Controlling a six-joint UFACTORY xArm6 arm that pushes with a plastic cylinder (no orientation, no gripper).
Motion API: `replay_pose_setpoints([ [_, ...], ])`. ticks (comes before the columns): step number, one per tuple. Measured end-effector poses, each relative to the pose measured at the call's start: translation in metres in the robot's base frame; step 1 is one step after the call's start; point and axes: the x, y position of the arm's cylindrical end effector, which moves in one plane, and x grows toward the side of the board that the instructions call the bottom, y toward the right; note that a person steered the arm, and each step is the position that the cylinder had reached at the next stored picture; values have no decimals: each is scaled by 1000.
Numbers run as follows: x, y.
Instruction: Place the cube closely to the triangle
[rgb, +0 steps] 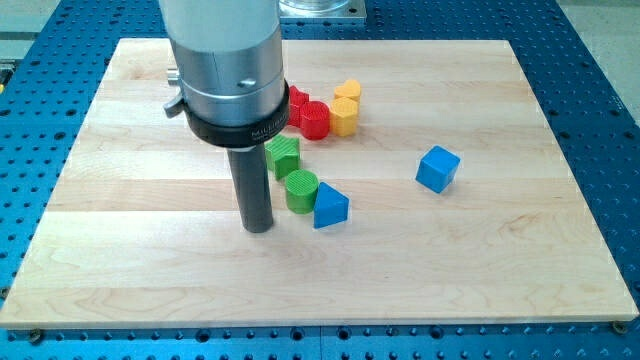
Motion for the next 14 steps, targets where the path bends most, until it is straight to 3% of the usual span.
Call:
replay_pose_setpoints([
  [8,-27,19],
  [9,-10,11],
  [11,94,29],
  [12,94,108],
  [13,75,221],
  [14,47,288],
])
